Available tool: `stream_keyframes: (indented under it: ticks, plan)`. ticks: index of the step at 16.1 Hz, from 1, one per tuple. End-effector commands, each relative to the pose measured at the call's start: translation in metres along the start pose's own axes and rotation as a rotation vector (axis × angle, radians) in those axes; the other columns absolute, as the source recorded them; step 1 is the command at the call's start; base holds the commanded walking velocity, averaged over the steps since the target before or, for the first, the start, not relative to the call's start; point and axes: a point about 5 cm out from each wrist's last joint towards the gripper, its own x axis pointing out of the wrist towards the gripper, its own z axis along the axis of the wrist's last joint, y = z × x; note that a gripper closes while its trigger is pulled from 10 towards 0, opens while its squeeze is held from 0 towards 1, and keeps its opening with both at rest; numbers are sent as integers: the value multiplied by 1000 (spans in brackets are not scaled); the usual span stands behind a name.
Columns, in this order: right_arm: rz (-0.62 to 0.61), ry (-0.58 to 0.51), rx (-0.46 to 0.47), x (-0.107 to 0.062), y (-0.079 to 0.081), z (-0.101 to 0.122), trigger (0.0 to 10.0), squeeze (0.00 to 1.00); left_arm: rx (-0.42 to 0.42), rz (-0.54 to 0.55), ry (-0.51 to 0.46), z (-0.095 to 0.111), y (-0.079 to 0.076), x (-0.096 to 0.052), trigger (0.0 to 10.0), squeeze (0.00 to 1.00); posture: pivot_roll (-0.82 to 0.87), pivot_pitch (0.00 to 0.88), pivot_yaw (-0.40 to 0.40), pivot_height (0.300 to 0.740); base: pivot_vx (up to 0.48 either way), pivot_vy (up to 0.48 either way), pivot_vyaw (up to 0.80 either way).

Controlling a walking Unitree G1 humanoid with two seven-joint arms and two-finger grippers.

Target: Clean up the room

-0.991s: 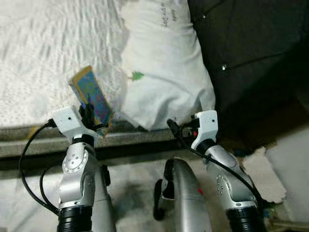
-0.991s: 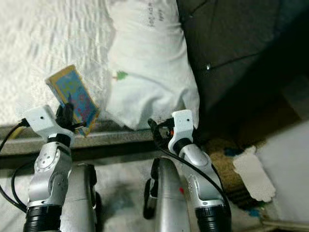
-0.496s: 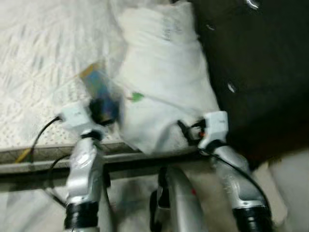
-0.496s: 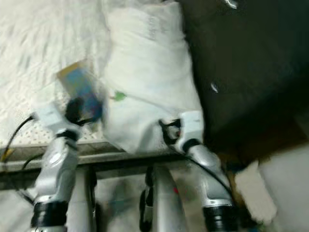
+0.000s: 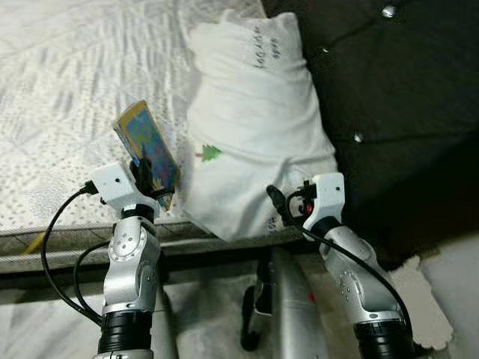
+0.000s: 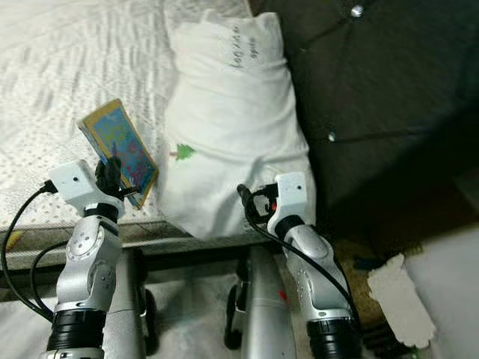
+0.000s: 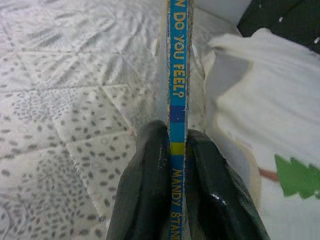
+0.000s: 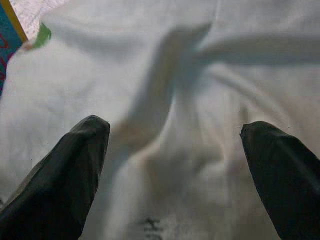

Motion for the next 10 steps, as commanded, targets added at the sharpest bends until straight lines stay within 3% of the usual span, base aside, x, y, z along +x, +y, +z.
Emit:
stream_keyframes:
  ticks: [1,3,5,7,10]
  plan:
    - [-2,-4,1,-3,-2,2,10000,0,-23,21,14,-8,-5,-1,10000,0,-30,234,-147,584,0,0,0]
    - [-15,-9,2,-5,-4,3,10000,0,-35,56,17,-21,3,0,10000,0,-46,235,-151,584,0,0,0]
    - [-24,-10,2,-7,-6,4,10000,0,-45,69,-26,-20,8,8,10000,0,-71,237,-159,584,0,0,0]
    - [-29,-11,-4,-9,-7,5,10000,0,-65,22,-90,-9,3,25,10000,0,-93,238,-169,584,0,0,0]
    - [-29,-13,-12,-11,-8,6,10000,0,-119,-32,-65,-16,-4,36,10000,0,-124,238,-179,584,0,0,0]
